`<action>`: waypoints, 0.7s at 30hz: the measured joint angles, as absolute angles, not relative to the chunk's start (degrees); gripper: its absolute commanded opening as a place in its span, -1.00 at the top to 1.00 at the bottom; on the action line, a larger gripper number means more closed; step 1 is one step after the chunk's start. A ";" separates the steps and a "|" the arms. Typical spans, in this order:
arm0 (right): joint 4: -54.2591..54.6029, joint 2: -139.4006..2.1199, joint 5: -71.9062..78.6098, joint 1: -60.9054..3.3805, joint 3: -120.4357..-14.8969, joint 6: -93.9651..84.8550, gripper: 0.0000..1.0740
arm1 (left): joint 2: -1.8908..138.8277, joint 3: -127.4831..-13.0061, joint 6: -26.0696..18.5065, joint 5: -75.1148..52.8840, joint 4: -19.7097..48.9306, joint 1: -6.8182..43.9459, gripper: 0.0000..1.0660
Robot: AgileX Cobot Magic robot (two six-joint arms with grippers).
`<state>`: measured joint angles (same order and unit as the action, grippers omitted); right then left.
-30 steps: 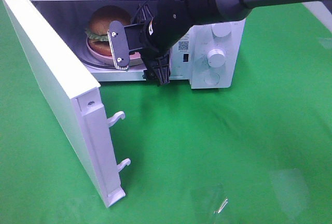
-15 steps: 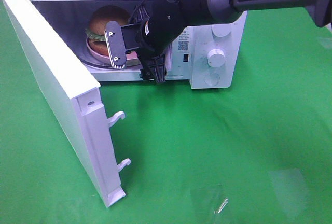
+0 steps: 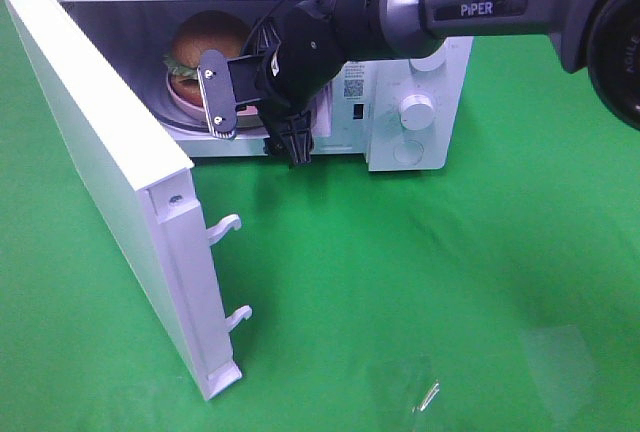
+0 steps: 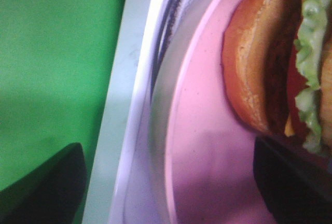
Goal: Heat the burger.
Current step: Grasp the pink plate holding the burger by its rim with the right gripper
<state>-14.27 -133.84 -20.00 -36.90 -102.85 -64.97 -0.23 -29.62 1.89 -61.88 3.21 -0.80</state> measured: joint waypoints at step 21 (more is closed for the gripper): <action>-12.49 -138.03 -19.08 -36.90 -104.79 -64.97 -0.26 | -0.23 -29.62 1.89 -61.88 2.81 -0.80 -0.88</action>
<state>-12.49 -138.03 -19.08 -36.90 -104.79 -64.97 -0.23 -29.62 1.89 -61.88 2.81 -0.80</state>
